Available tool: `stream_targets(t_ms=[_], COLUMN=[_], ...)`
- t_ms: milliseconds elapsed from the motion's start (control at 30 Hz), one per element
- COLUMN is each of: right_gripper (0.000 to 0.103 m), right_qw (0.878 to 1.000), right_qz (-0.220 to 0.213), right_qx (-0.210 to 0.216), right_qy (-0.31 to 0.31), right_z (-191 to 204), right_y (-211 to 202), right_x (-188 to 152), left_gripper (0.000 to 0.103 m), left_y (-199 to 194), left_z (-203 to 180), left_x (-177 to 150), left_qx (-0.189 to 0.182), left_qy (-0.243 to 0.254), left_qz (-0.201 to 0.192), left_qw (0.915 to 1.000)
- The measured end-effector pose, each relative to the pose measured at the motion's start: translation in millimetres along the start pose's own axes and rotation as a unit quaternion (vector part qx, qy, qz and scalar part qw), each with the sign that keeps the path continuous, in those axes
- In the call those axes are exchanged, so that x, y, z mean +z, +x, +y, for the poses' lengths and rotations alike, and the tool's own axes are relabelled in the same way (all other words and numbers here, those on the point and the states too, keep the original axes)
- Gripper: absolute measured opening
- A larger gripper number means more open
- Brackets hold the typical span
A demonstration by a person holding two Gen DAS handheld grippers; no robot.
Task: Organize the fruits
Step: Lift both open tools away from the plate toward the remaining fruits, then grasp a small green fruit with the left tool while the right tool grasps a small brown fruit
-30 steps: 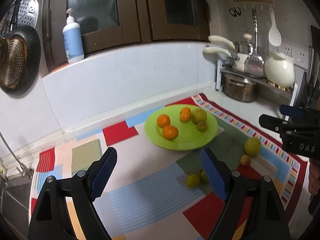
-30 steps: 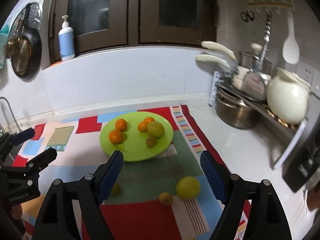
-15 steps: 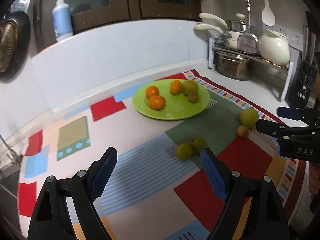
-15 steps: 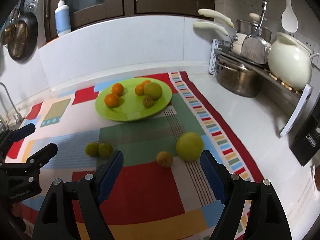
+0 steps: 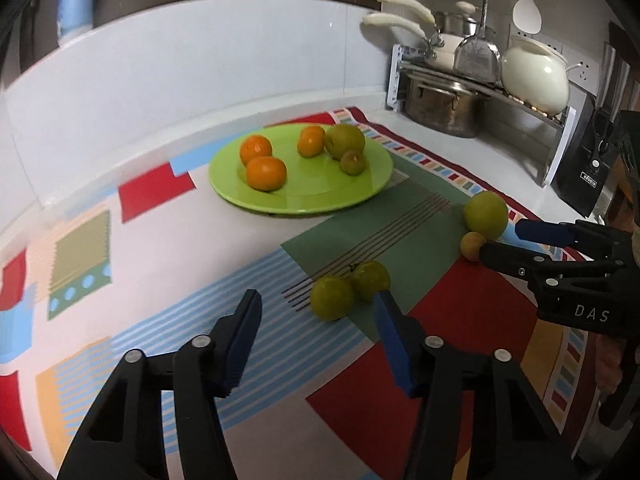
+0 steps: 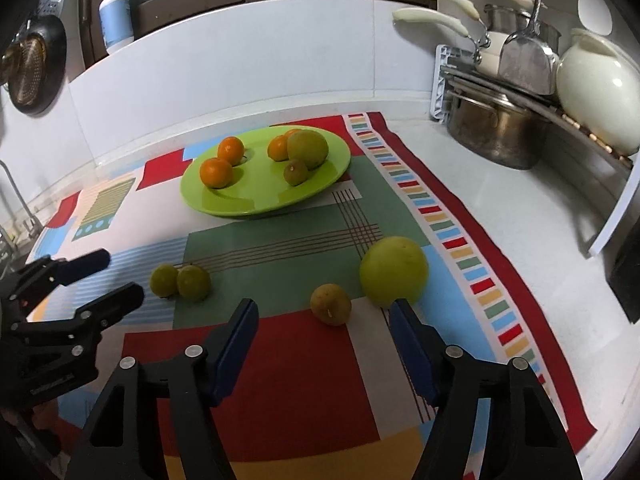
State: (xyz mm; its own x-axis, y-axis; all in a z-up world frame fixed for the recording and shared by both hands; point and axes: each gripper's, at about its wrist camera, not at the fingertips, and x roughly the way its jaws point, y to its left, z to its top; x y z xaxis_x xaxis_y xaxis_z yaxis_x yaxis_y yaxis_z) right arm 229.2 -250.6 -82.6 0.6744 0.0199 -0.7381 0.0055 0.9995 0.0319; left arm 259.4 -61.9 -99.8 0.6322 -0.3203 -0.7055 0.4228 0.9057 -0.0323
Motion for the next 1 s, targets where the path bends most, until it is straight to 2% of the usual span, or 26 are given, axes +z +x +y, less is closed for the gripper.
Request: stream_targets(t_ms=[367, 700, 767, 1000], right_gripper=[0.048, 0.035, 0.029, 0.029], right_qw=[0.999, 0.998, 0.998, 0.998], right_qz=[0.029, 0.036, 0.037, 0.031], right_qx=[0.024, 0.040, 0.040, 0.045], right_qy=[0.011, 0.016, 0.017, 0.018], right_z=[-6.7, -8.6, -8.9, -8.8], right_y=[26.7, 39.2, 41.3, 39.1], right_x=[-1.1, 1.4, 1.2, 1.1], left_gripper=[0.032, 0.029, 0.029, 0.028], left_y=[22.6, 30.1, 30.6, 20.0], left_z=[-0.6, -1.9, -2.1, -3.4], left_x=[4.5, 10.0, 10.2, 12.4], left_qx=[-0.026, -0.042, -0.040, -0.033], left_qy=[-0.009, -0.014, -0.013, -0.011], left_qz=[0.025, 0.032, 0.032, 0.021], left_qw=[0.9993, 0.9985, 0.9986, 0.9992])
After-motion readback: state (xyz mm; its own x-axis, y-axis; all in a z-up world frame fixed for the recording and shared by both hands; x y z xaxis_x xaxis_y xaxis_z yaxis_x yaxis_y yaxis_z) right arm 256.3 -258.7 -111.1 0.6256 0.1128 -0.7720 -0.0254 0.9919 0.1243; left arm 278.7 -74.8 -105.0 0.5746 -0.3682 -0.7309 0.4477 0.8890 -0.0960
